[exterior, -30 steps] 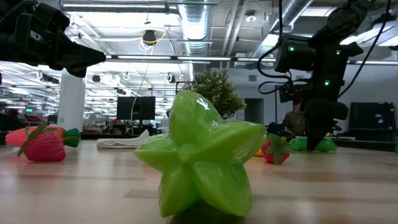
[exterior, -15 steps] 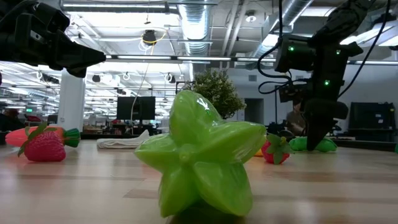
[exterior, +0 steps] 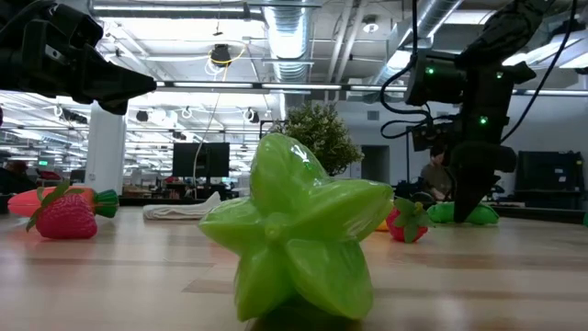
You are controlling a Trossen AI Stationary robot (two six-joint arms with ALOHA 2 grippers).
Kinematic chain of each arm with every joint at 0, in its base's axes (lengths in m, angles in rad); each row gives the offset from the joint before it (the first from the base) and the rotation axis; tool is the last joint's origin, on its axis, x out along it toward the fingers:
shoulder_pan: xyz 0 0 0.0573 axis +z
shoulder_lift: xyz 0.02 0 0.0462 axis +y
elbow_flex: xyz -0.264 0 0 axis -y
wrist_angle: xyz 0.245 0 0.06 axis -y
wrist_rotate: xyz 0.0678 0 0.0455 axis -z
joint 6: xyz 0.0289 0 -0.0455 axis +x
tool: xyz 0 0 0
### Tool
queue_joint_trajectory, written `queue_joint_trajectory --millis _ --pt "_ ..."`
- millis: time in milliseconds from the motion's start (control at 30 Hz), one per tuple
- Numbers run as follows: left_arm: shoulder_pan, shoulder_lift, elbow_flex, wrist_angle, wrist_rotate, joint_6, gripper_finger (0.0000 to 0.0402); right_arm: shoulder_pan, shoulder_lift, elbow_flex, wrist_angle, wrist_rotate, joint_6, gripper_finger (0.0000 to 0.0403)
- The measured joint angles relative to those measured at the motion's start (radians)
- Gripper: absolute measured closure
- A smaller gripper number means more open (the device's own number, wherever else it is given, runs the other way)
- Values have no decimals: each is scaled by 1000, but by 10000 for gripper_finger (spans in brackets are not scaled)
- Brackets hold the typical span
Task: Pick and placing Produce into tupperware
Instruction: Put the green pea into the transparent bin
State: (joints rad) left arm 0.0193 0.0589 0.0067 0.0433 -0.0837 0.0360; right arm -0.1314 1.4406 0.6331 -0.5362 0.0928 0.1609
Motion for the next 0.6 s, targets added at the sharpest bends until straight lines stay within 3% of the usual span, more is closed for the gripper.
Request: queue_joint_trajectory --millis 400,600 --pt "0 0 0 0 0 0 352 0 -11 0 2 -18 -13 262" --pt "0 0 0 0 0 -2 352 0 -81 0 -2 -17 -14 260"
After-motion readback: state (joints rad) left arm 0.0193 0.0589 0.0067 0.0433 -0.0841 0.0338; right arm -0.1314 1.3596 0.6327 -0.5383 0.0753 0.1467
